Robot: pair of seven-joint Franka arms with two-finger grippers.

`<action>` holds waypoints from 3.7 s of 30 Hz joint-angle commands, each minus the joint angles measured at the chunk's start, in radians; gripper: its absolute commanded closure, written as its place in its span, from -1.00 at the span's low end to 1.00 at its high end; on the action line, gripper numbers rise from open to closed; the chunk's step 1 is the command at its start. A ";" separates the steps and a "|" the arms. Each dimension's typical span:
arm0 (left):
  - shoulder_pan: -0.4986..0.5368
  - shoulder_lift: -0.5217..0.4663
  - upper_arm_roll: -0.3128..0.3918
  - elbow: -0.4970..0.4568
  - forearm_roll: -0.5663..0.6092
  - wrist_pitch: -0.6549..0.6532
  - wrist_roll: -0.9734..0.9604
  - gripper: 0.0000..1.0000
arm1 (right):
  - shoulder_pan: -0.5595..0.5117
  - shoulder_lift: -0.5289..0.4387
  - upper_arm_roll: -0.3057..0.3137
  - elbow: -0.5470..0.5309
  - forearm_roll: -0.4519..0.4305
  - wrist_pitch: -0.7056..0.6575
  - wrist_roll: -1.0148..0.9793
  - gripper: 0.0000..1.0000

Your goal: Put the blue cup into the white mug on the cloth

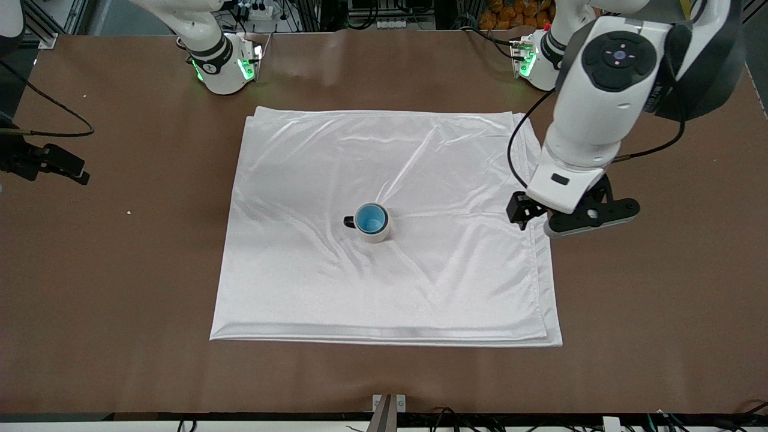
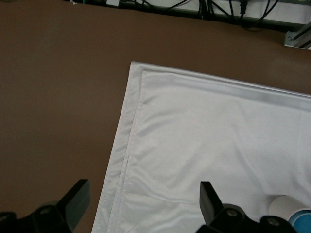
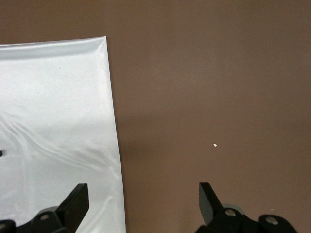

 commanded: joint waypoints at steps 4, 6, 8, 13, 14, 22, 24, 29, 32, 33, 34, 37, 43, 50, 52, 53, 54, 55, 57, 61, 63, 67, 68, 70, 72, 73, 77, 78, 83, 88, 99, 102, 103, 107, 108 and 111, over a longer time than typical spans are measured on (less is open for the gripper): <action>0.096 -0.056 -0.008 -0.019 -0.052 -0.066 0.110 -1.00 | 0.007 0.019 0.003 0.038 -0.018 -0.024 0.021 -1.00; 0.102 -0.063 -0.005 -0.021 -0.052 -0.075 0.127 -1.00 | 0.007 0.019 0.003 0.036 -0.018 -0.024 0.021 -1.00; 0.136 -0.068 -0.011 -0.021 -0.052 -0.087 0.141 -1.00 | 0.007 0.019 0.003 0.036 -0.016 -0.024 0.020 -1.00; 0.160 -0.080 -0.010 -0.019 -0.071 -0.115 0.171 -1.00 | 0.007 0.019 0.003 0.036 -0.016 -0.024 0.017 -1.00; 0.165 -0.091 -0.008 -0.021 -0.081 -0.115 0.176 -1.00 | 0.006 0.019 0.003 0.036 -0.016 -0.024 0.018 -1.00; 0.271 -0.128 -0.037 -0.033 -0.139 -0.126 0.217 -1.00 | 0.007 0.019 0.003 0.036 -0.015 -0.024 0.018 -1.00; 0.294 -0.131 -0.051 -0.033 -0.139 -0.127 0.251 -1.00 | 0.007 0.019 0.003 0.036 -0.015 -0.025 0.020 -1.00; 0.334 -0.151 -0.052 -0.048 -0.139 -0.127 0.303 -1.00 | 0.007 0.019 0.003 0.036 -0.015 -0.025 0.020 -1.00; 0.351 -0.160 -0.052 -0.050 -0.139 -0.129 0.311 -1.00 | 0.006 0.019 0.003 0.036 -0.015 -0.024 0.017 -1.00; 0.352 -0.161 -0.052 -0.050 -0.139 -0.129 0.311 -1.00 | 0.006 0.019 0.003 0.036 -0.013 -0.024 0.017 -1.00; 0.354 -0.161 -0.052 -0.050 -0.139 -0.129 0.314 -1.00 | 0.006 0.019 0.003 0.036 -0.013 -0.025 0.018 -1.00; 0.368 -0.167 -0.052 -0.056 -0.139 -0.129 0.342 -1.00 | 0.006 0.019 0.003 0.036 -0.013 -0.025 0.018 -1.00; 0.395 -0.168 -0.054 -0.056 -0.137 -0.129 0.515 -1.00 | 0.007 0.019 0.003 0.036 -0.013 -0.026 0.017 -1.00; 0.421 -0.174 -0.057 -0.056 -0.136 -0.127 0.560 -1.00 | 0.007 0.019 0.003 0.036 -0.013 -0.026 0.015 -1.00; 0.423 -0.177 -0.057 -0.056 -0.133 -0.127 0.563 -1.00 | 0.006 0.019 0.003 0.035 -0.013 -0.026 0.014 -1.00; 0.423 -0.178 -0.056 -0.055 -0.137 -0.127 0.560 -1.00 | 0.006 0.019 0.003 0.035 -0.013 -0.026 0.012 -1.00; 0.421 -0.178 -0.056 -0.056 -0.138 -0.127 0.550 -1.00 | 0.006 0.019 0.003 0.035 -0.013 -0.026 0.012 -1.00; 0.421 -0.180 -0.056 -0.056 -0.134 -0.127 0.549 -1.00 | 0.006 0.019 0.003 0.035 -0.013 -0.026 0.012 -1.00; 0.423 -0.180 -0.056 -0.056 -0.134 -0.127 0.553 -1.00 | 0.006 0.019 0.003 0.035 -0.013 -0.026 0.012 -1.00; 0.424 -0.180 -0.056 -0.056 -0.133 -0.127 0.546 -1.00 | 0.007 0.019 0.003 0.035 -0.011 -0.026 0.014 -1.00; 0.424 -0.181 -0.057 -0.055 -0.130 -0.127 0.547 -1.00 | 0.007 0.019 0.003 0.035 -0.011 -0.026 0.012 -1.00; 0.424 -0.184 -0.057 -0.052 -0.138 -0.127 0.553 -1.00 | 0.007 0.019 0.003 0.035 -0.010 -0.026 0.012 -1.00; 0.424 -0.184 -0.057 -0.052 -0.138 -0.127 0.553 -1.00 | 0.007 0.019 0.003 0.035 -0.010 -0.026 0.012 -1.00; 0.424 -0.183 -0.056 -0.052 -0.133 -0.127 0.552 -1.00 | 0.007 0.019 0.003 0.035 -0.010 -0.026 0.011 -1.00; 0.424 -0.183 -0.056 -0.052 -0.131 -0.127 0.547 -1.00 | 0.006 0.019 0.003 0.035 -0.010 -0.026 0.011 -1.00; 0.426 -0.184 -0.057 -0.050 -0.133 -0.127 0.547 -1.00 | 0.006 0.019 0.003 0.035 -0.010 -0.026 0.011 -1.00; 0.427 -0.183 -0.057 -0.050 -0.130 -0.127 0.552 -1.00 | 0.006 0.019 0.003 0.035 -0.010 -0.026 0.011 -1.00; 0.427 -0.183 -0.056 -0.050 -0.130 -0.127 0.555 -1.00 | 0.006 0.019 0.003 0.035 -0.010 -0.026 0.011 -1.00; 0.426 -0.184 -0.057 -0.049 -0.130 -0.126 0.558 -1.00 | 0.006 0.019 0.003 0.035 -0.010 -0.026 0.011 -1.00; 0.427 -0.183 -0.057 -0.047 -0.137 -0.127 0.556 -1.00 | 0.006 0.019 0.003 0.035 -0.010 -0.026 0.009 -1.00; 0.430 -0.186 -0.057 -0.042 -0.148 -0.127 0.572 -1.00 | 0.004 0.019 0.003 0.035 -0.010 -0.026 0.011 -1.00; 0.432 -0.194 -0.056 -0.042 -0.174 -0.127 0.602 -1.00 | 0.004 0.019 0.003 0.035 -0.010 -0.026 0.009 -1.00; 0.432 -0.197 -0.056 -0.044 -0.174 -0.127 0.604 -1.00 | 0.004 0.019 0.003 0.035 -0.010 -0.026 0.009 -1.00; 0.432 -0.210 -0.056 -0.050 -0.176 -0.146 0.604 -1.00 | 0.004 0.019 0.003 0.035 -0.010 -0.026 0.009 -1.00; 0.432 -0.213 -0.056 -0.050 -0.176 -0.152 0.604 -1.00 | 0.004 0.019 0.003 0.035 -0.010 -0.026 0.009 -1.00; 0.432 -0.220 -0.057 -0.050 -0.176 -0.157 0.604 -1.00 | 0.006 0.019 0.003 0.035 -0.010 -0.026 0.009 -1.00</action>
